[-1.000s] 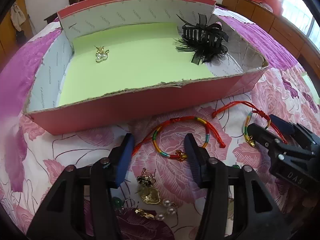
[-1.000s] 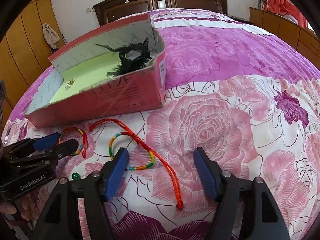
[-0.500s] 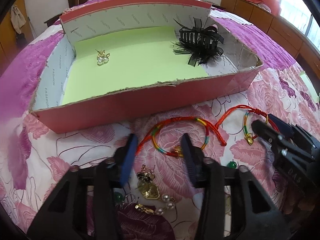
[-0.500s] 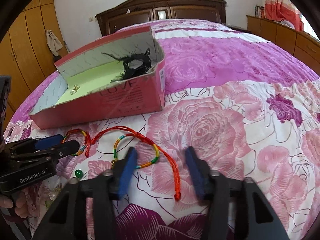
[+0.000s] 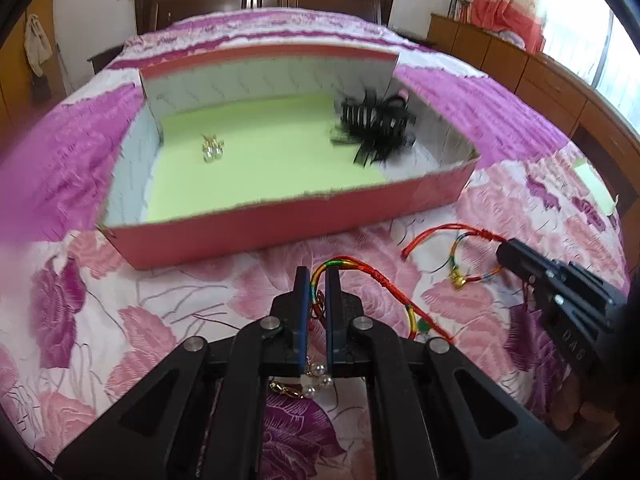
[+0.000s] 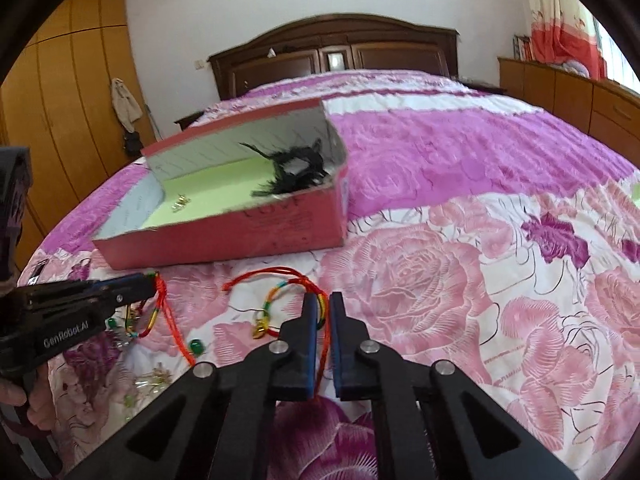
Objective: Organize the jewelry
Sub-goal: 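Grasp the rainbow bead bracelet with the left tool while the right tool grasps the red-string bracelet, then carry both bracelets into the pink box and open both tools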
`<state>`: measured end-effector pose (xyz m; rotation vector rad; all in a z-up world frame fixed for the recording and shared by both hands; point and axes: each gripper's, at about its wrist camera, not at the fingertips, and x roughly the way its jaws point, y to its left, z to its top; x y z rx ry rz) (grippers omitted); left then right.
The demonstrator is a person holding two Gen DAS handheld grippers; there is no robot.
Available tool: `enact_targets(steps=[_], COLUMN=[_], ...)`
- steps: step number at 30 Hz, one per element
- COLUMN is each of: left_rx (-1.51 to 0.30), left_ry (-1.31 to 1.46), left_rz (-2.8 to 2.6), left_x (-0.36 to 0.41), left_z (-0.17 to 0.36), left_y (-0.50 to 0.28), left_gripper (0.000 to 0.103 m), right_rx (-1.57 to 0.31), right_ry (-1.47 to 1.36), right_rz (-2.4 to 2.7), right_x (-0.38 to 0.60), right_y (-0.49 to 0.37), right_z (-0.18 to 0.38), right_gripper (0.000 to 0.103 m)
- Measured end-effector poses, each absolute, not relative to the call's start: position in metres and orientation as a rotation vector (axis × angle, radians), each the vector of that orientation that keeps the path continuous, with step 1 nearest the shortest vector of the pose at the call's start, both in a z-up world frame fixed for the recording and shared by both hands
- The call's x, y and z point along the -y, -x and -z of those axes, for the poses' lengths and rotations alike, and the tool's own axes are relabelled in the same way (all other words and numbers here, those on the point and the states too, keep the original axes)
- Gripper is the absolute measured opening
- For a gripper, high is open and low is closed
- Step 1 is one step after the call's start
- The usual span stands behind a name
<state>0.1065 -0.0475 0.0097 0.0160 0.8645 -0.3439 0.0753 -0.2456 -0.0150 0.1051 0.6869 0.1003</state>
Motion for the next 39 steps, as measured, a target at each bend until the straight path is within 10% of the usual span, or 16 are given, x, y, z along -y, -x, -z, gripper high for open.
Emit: enact_targets(steps=[39], left_rx=[-0.513], left_ry=[-0.036], left_rz=[0.238], left_x=[0.017], left_z=[-0.097], left_y=[-0.095], left_gripper=[0.0], right_rx=[-0.33], right_ry=[-0.015], right_rz=[-0.156], right_x=[0.213], right_y=[-0.06], right_z=[-0.075], right_gripper=[0.007])
